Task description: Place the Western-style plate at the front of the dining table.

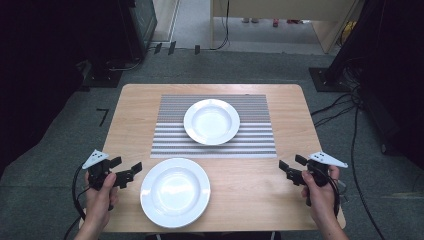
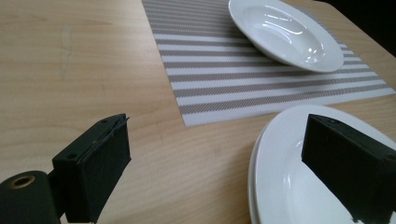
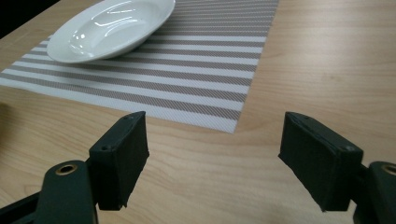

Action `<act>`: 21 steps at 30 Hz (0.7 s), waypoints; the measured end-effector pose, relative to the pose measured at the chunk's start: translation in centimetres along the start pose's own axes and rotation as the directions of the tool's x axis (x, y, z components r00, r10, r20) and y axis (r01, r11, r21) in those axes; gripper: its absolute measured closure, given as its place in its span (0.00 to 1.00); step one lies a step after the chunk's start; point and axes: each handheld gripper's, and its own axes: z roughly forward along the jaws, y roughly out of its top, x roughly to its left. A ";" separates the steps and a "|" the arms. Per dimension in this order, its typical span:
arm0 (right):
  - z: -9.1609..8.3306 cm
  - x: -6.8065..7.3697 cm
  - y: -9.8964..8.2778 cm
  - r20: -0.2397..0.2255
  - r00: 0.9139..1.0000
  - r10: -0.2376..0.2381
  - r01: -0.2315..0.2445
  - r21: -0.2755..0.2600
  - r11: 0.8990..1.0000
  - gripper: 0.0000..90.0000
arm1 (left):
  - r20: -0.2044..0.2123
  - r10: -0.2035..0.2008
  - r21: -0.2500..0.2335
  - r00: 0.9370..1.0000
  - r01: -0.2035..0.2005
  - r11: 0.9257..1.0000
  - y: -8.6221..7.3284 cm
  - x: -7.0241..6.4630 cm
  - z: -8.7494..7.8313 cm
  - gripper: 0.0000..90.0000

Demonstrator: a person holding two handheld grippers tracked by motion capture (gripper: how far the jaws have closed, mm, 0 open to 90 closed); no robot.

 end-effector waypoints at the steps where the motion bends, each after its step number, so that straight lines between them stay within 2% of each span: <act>1: -0.3 -0.2 -0.2 0.006 1.000 0.003 -0.003 0.002 1.000 0.27 | -0.005 0.001 0.003 1.000 -0.001 1.000 -0.3 0.1 -0.1 0.09; 5: -1.3 -1.0 -1.2 0.032 0.999 0.006 -0.006 0.011 1.000 0.26 | -0.021 -0.005 0.011 1.000 0.005 1.000 -1.2 0.5 -0.6 0.09; 11: -2.4 -1.8 -2.5 0.047 0.999 0.017 -0.018 0.022 1.000 0.25 | -0.047 -0.008 0.025 0.999 0.009 1.000 -2.4 1.2 -1.3 0.09; 12: -2.9 -2.1 -3.0 0.060 0.998 0.017 -0.018 0.028 0.999 0.25 | -0.063 -0.010 0.033 0.998 0.013 0.999 -3.1 1.6 -1.5 0.09; 17: -4.2 -3.1 -4.0 0.086 0.996 0.020 -0.023 0.041 0.999 0.25 | -0.097 -0.019 0.053 0.995 0.024 0.998 -4.6 2.4 -1.9 0.09; 21: -4.7 -3.9 -5.1 0.114 0.993 0.029 -0.036 0.055 0.998 0.24 | -0.123 0.000 0.080 0.992 0.010 0.997 -5.7 2.6 -1.9 0.09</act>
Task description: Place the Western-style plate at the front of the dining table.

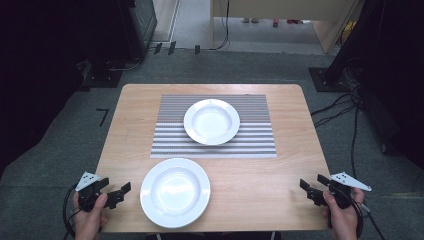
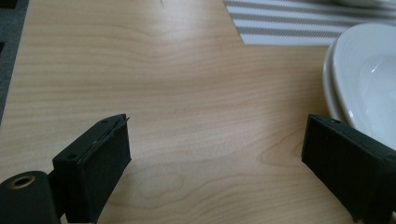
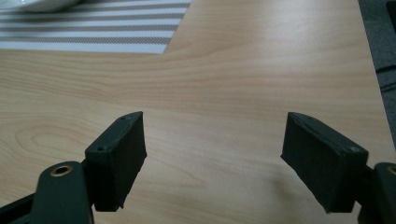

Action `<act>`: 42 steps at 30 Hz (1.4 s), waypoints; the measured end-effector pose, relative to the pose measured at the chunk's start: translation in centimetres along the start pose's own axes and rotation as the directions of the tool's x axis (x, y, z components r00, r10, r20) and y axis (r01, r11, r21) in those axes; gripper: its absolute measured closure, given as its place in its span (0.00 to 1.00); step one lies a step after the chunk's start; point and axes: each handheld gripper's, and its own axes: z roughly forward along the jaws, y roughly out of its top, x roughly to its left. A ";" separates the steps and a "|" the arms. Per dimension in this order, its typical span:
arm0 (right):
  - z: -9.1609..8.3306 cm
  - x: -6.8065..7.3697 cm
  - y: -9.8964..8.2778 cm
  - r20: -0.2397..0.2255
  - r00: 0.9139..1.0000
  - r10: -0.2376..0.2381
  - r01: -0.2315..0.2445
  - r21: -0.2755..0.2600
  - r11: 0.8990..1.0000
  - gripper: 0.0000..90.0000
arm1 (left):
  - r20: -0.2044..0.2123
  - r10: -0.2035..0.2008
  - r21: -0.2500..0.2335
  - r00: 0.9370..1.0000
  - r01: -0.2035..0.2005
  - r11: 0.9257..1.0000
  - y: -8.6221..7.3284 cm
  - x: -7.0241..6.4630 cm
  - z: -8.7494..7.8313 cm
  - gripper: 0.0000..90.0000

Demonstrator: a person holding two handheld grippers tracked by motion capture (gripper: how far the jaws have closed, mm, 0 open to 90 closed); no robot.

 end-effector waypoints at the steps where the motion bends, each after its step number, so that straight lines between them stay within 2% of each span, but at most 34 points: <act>1: 0.0 -0.2 -0.2 0.003 1.000 0.006 -0.006 0.005 1.000 0.24 | -0.009 0.007 0.005 1.000 -0.007 1.000 -0.1 0.0 0.0 0.09; 2: 0.0 -0.2 -0.2 0.003 1.000 0.006 -0.006 0.005 1.000 0.24 | -0.009 0.007 0.005 1.000 -0.007 1.000 -0.1 0.0 0.0 0.09; 3: -0.1 -0.5 -0.7 0.020 1.000 0.000 0.000 0.015 1.000 0.24 | -0.031 0.022 0.007 0.999 -0.022 1.000 -0.3 0.1 -0.1 0.09; 6: -0.2 -0.7 -1.1 0.027 1.000 -0.002 0.001 0.026 1.000 0.24 | -0.041 0.029 0.014 0.999 -0.029 0.999 -0.5 0.2 -0.1 0.09; 10: -0.5 -1.0 -1.8 0.055 0.998 -0.016 0.013 0.049 0.999 0.23 | -0.078 0.056 0.034 0.995 -0.054 0.998 -1.0 0.3 0.0 0.09; 15: -0.3 -0.8 -2.0 0.083 0.996 -0.035 0.030 0.061 0.998 0.23 | -0.094 0.078 0.041 0.993 -0.074 0.996 -1.2 0.1 0.0 0.09; 16: -0.2 -0.6 -2.1 0.101 0.993 -0.056 0.050 0.064 0.997 0.22 | -0.098 0.087 0.046 0.991 -0.083 0.996 -1.3 0.0 0.1 0.09; 17: -0.2 -0.6 -2.1 0.101 0.993 -0.056 0.050 0.064 0.997 0.22 | -0.098 0.087 0.046 0.991 -0.083 0.996 -1.3 0.0 0.1 0.09; 18: -0.1 -0.2 -2.2 0.120 0.990 -0.079 0.071 0.069 0.995 0.20 | -0.110 0.101 0.053 0.989 -0.096 0.994 -1.3 -0.3 0.4 0.09; 19: 0.0 -0.1 -2.2 0.127 0.988 -0.088 0.080 0.069 0.994 0.18 | -0.110 0.101 0.053 0.989 -0.096 0.994 -1.3 -0.3 0.4 0.09; 20: 0.2 0.1 -2.3 0.132 0.986 -0.097 0.089 0.071 0.994 0.16 | -0.123 0.131 0.066 0.984 -0.124 0.990 -1.4 -0.7 0.6 0.09; 22: 0.4 0.5 -2.4 0.153 0.982 -0.114 0.104 0.074 0.992 0.14 | -0.134 0.159 0.080 0.978 -0.149 0.986 -1.6 -1.1 0.8 0.09; 25: 0.7 0.8 -2.4 0.157 0.980 -0.122 0.109 0.090 0.990 0.06 | -0.136 0.161 0.077 0.978 -0.152 0.985 -1.7 -1.1 0.8 0.09; 28: 0.7 0.9 -2.4 0.160 0.980 -0.119 0.106 0.092 0.990 0.04 | -0.145 0.179 0.081 0.973 -0.169 0.982 -1.7 -1.3 0.9 0.09; 42: 0.8 0.9 -2.5 0.171 0.979 -0.110 0.095 0.092 0.991 0.00 | -0.140 0.182 0.074 0.973 -0.173 0.982 -1.8 -1.3 0.9 0.09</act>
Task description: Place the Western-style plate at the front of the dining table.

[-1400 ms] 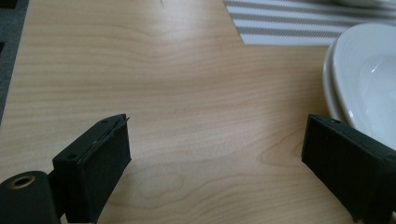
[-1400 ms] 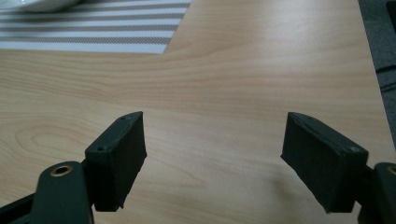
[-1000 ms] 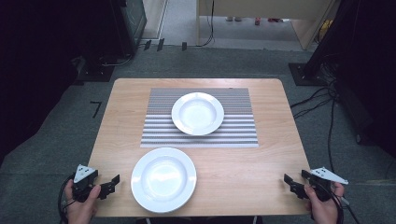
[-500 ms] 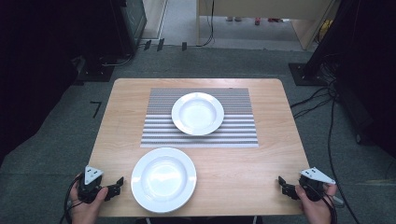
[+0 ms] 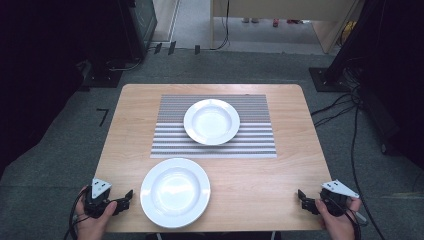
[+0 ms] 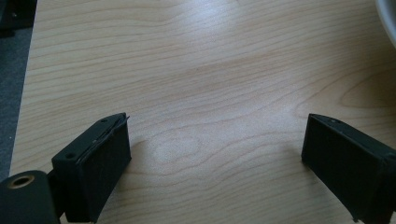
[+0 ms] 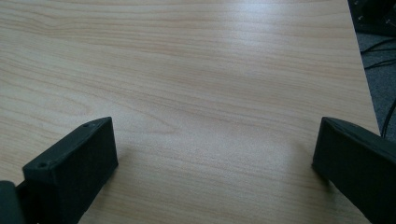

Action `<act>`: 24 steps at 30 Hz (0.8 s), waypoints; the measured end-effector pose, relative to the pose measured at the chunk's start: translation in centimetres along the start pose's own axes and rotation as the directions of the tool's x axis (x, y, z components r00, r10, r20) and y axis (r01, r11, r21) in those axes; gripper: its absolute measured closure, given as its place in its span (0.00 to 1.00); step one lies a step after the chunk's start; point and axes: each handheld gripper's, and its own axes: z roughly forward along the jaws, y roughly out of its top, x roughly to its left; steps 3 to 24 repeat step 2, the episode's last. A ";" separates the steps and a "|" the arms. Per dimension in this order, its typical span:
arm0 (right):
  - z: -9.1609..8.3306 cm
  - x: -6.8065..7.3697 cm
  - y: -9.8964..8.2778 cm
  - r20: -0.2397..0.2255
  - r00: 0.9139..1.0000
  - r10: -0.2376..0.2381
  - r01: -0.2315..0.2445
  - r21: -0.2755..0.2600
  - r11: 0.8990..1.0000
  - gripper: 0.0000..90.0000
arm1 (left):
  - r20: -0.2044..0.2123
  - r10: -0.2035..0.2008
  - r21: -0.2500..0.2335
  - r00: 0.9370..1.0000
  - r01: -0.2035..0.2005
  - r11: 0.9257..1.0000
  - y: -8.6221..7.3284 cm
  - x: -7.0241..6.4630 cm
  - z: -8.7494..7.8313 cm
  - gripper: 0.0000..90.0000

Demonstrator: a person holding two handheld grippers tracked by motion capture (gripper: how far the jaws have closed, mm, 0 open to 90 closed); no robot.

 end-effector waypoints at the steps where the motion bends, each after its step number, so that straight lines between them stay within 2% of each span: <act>1: 0.0 0.0 0.0 0.000 1.000 0.000 0.000 0.000 1.000 0.00 | 0.001 0.000 0.000 1.000 0.000 1.000 0.0 0.0 0.0 0.09; 24: 0.0 0.0 0.0 0.000 1.000 0.000 0.000 0.000 1.000 0.00 | 0.001 0.000 0.000 1.000 0.000 1.000 0.0 0.0 0.0 0.09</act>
